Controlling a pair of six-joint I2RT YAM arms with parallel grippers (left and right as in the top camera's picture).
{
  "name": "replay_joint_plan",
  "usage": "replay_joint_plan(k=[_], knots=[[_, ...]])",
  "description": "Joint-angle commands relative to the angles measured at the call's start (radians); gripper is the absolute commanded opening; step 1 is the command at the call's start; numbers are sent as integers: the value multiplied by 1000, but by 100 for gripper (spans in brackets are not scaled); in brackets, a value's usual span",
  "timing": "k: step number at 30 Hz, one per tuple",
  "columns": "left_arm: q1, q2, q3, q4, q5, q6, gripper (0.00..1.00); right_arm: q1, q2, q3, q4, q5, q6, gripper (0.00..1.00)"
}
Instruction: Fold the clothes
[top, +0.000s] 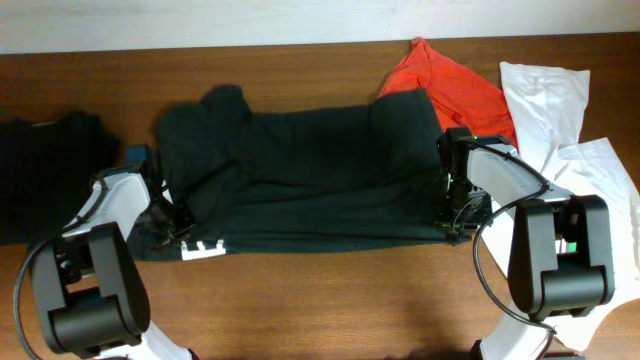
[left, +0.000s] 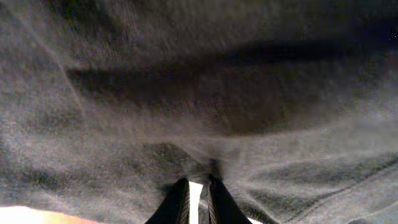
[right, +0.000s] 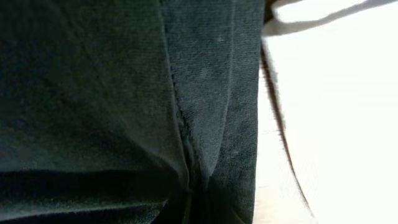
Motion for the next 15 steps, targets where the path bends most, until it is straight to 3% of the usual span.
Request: replay_joint_plan(k=[1,7,10,11,14,15], knots=[[40,64,-71,-75,-69,-45,11,-10,11,-1,-31,129,16,4],[41,64,-71,-147,-54,-45,11,-10,11,-1,-111,13,61,4],[40,64,-71,-144,-54,-44,16,-10,11,-1,-129,-80,61,4],[40,63,-71,-142,-54,-44,22,-10,11,-1,-129,-99,61,4],[40,57,-60,-135,-53,-45,58,-10,11,0,-103,-105,61,5],[40,56,-50,-137,-53,-44,64,-10,11,3,-93,-105,61,9]])
